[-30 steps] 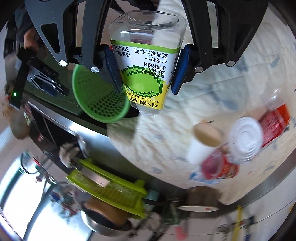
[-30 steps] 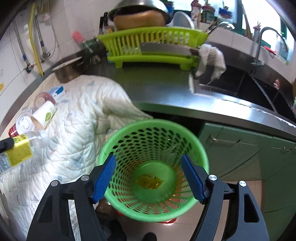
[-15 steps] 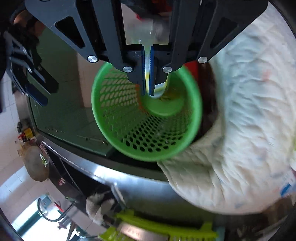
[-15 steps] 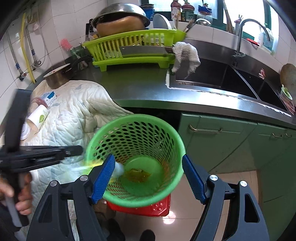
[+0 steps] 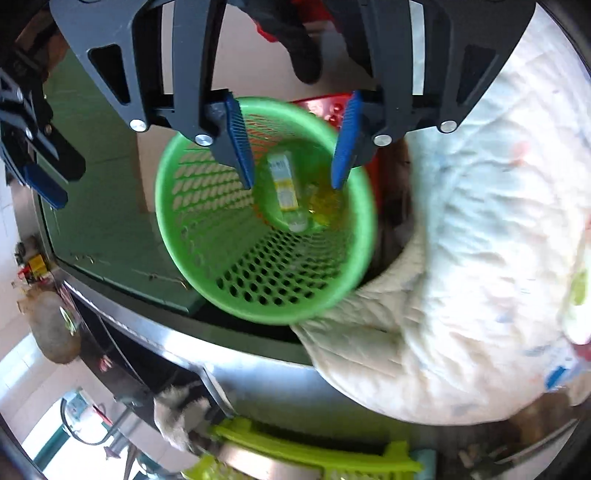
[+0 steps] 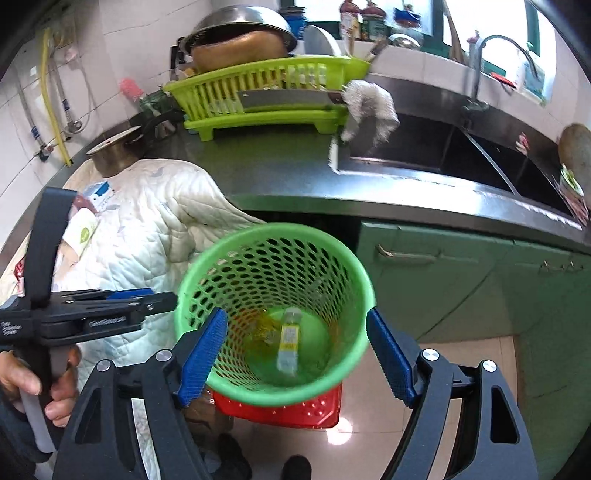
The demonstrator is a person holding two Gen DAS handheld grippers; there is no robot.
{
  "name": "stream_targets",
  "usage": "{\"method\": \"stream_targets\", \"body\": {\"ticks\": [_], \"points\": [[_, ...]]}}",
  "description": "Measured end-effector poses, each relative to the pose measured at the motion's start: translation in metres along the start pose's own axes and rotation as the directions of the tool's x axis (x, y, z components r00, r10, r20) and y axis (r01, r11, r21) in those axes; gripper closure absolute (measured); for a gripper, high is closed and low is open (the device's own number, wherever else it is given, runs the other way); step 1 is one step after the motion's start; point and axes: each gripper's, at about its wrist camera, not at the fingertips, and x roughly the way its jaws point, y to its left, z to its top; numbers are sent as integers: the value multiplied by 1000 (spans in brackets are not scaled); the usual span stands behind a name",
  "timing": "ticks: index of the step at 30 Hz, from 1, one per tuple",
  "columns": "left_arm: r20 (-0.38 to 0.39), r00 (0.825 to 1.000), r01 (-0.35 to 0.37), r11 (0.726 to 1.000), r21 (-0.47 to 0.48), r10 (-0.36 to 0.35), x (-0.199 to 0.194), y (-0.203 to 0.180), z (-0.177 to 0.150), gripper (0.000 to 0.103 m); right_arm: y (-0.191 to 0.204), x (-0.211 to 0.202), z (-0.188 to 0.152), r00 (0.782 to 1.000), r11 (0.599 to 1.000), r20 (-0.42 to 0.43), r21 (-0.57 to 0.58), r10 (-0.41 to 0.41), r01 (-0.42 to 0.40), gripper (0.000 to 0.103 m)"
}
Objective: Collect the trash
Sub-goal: 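Move both tools back over the mat toward the white lid and paper cup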
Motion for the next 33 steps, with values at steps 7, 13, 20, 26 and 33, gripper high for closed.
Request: {"method": "stream_targets", "body": {"ticks": [7, 13, 20, 26, 33], "points": [[103, 990, -84, 993, -85, 92, -55, 46, -3, 49, 42, 9, 24, 997, 993, 16, -90, 82, -80, 22], [175, 965, -164, 969, -182, 196, -101, 95, -14, 47, 93, 17, 43, 986, 968, 22, -197, 164, -156, 21], [232, 908, -264, 907, -327, 348, -151, 155, -37, 46, 155, 27, 57, 967, 921, 1, -303, 256, -244, 21], [265, 841, -331, 837, -435, 471, -188, 207, -47, 46, 211, 39, 62, 944, 865, -36, -390, 327, -315, 21], [284, 808, -377, 824, -423, 516, -197, 243, -39, 47, 264, 58, 62, 930, 816, -80, -457, 358, -354, 21]]}}
